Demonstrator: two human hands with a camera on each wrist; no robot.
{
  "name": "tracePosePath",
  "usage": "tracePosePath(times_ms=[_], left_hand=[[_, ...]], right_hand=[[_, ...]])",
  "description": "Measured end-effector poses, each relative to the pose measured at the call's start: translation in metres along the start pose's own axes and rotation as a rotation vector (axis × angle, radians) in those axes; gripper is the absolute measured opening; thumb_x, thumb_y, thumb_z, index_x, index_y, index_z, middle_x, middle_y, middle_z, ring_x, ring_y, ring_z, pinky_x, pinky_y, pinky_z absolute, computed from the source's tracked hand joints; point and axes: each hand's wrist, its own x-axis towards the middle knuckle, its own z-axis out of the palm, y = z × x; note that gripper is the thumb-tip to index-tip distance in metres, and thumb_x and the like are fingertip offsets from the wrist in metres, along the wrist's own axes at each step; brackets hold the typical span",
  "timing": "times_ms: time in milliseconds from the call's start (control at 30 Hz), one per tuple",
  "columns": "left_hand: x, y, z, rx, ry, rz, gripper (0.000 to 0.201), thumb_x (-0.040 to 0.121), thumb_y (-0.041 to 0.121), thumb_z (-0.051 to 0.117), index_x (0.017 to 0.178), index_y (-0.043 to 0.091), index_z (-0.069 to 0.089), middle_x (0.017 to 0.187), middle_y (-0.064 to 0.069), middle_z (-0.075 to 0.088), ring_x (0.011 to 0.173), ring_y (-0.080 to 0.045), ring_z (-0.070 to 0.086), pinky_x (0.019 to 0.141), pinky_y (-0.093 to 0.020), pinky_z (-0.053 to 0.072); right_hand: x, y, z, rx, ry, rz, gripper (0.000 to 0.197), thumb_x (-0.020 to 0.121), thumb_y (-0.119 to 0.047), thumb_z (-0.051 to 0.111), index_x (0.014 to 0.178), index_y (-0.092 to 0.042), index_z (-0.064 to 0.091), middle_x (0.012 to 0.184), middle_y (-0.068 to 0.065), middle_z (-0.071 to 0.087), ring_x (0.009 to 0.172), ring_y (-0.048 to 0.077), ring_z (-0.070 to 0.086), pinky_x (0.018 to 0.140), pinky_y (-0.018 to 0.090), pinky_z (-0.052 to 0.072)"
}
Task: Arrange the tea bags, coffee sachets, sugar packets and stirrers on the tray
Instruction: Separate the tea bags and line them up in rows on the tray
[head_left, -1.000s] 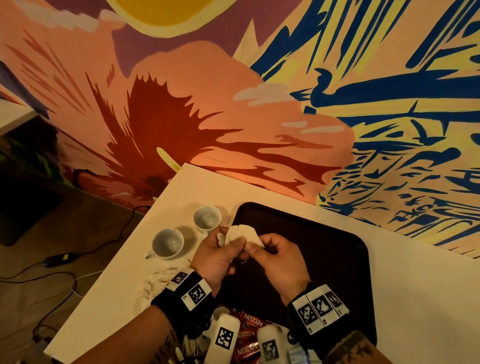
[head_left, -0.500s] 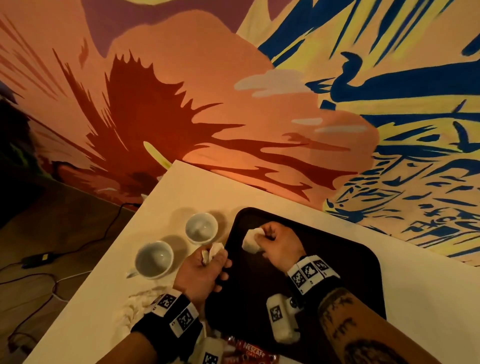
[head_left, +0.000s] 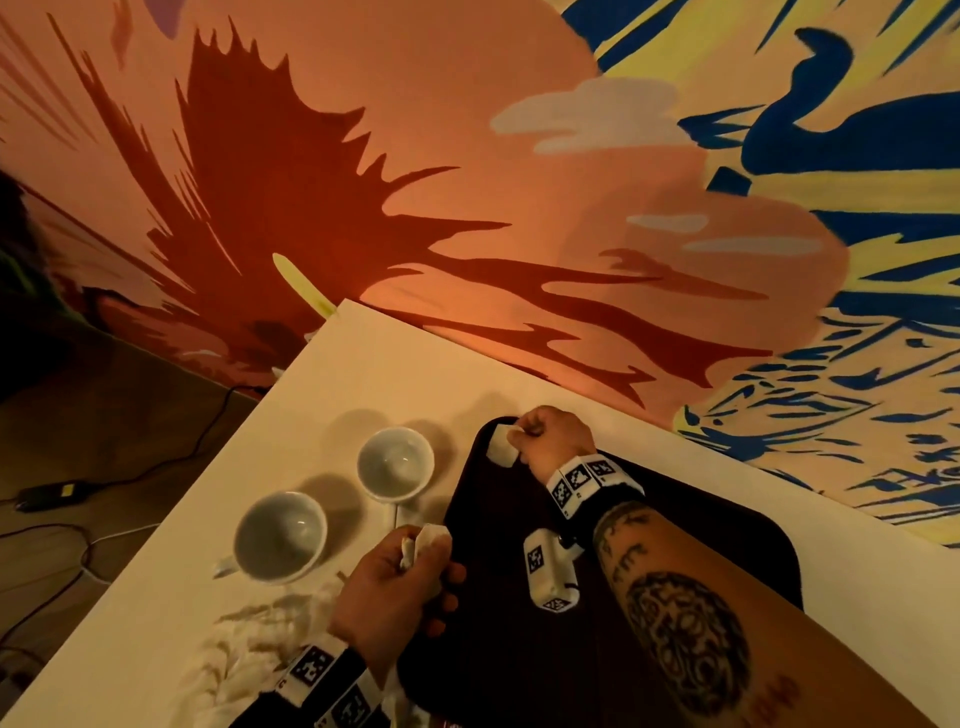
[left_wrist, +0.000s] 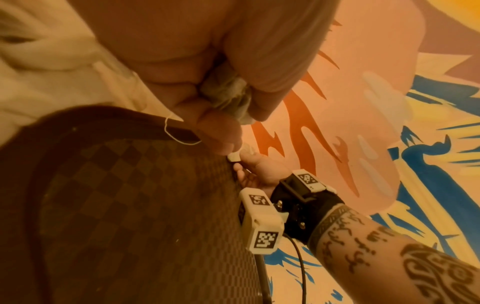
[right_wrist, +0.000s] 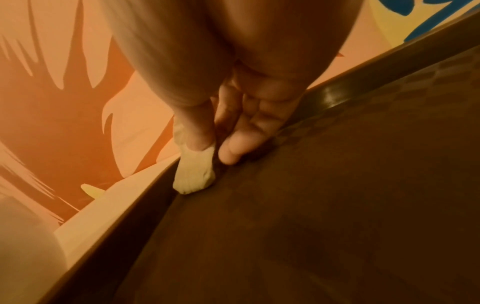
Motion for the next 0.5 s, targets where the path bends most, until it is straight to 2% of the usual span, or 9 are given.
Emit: tracePosePath(times_ms=[67,200,300,433,500], left_hand=[[0.001,-0.001,-0.001,-0.003,-0.001,-0.008,0.020,0.096,0.031,0.060,0.099,0.011,0.065,0.089,-0.015,0.074,0.066,-0.019,0.063,0.058,-0.029,0.052],[0.003,0.001,-0.002,-0.028,0.001,-0.019,0.019,0.096,0.028,0.062,0.097,0.009,0.064,0.088,-0.015,0.074,0.065,-0.020,0.063,0.057,-0.029,0.051],[0.005,0.003,-0.002,-0.046,-0.003,-0.021,0.018,0.096,0.026,0.062,0.097,0.009,0.065,0.087,-0.013,0.074,0.066,-0.021,0.064,0.057,-0.029,0.052],[0.006,0.003,0.001,-0.053,0.010,-0.027,0.016,0.095,0.024,0.062,0.097,0.008,0.066,0.091,-0.011,0.074,0.068,-0.023,0.068,0.058,-0.030,0.054],[0.006,0.004,0.003,-0.070,0.020,-0.030,0.013,0.094,0.020,0.063,0.096,0.007,0.067,0.090,-0.013,0.073,0.067,-0.025,0.069,0.057,-0.031,0.054]], right_hand=[[0.001,-0.004,-0.001,-0.032,0.006,-0.016,0.008,0.090,-0.037,0.068,0.087,-0.029,0.066,0.091,-0.009,0.070,0.089,0.014,0.063,0.085,0.025,0.048],[0.002,-0.008,-0.003,-0.068,0.005,-0.020,0.009,0.091,-0.037,0.067,0.093,-0.029,0.070,0.090,-0.012,0.063,0.085,0.010,0.055,0.078,0.022,0.039],[0.003,-0.010,-0.005,-0.044,0.016,0.007,0.010,0.090,-0.036,0.068,0.095,-0.028,0.070,0.093,-0.011,0.064,0.086,0.011,0.056,0.078,0.021,0.038],[0.000,-0.012,-0.009,-0.018,0.011,0.031,0.021,0.088,-0.035,0.071,0.108,-0.027,0.068,0.094,-0.011,0.062,0.093,0.014,0.061,0.079,0.021,0.038],[-0.006,-0.011,-0.012,0.004,0.034,0.031,0.026,0.089,-0.036,0.071,0.113,-0.028,0.065,0.093,-0.010,0.061,0.091,0.013,0.059,0.080,0.022,0.039]])
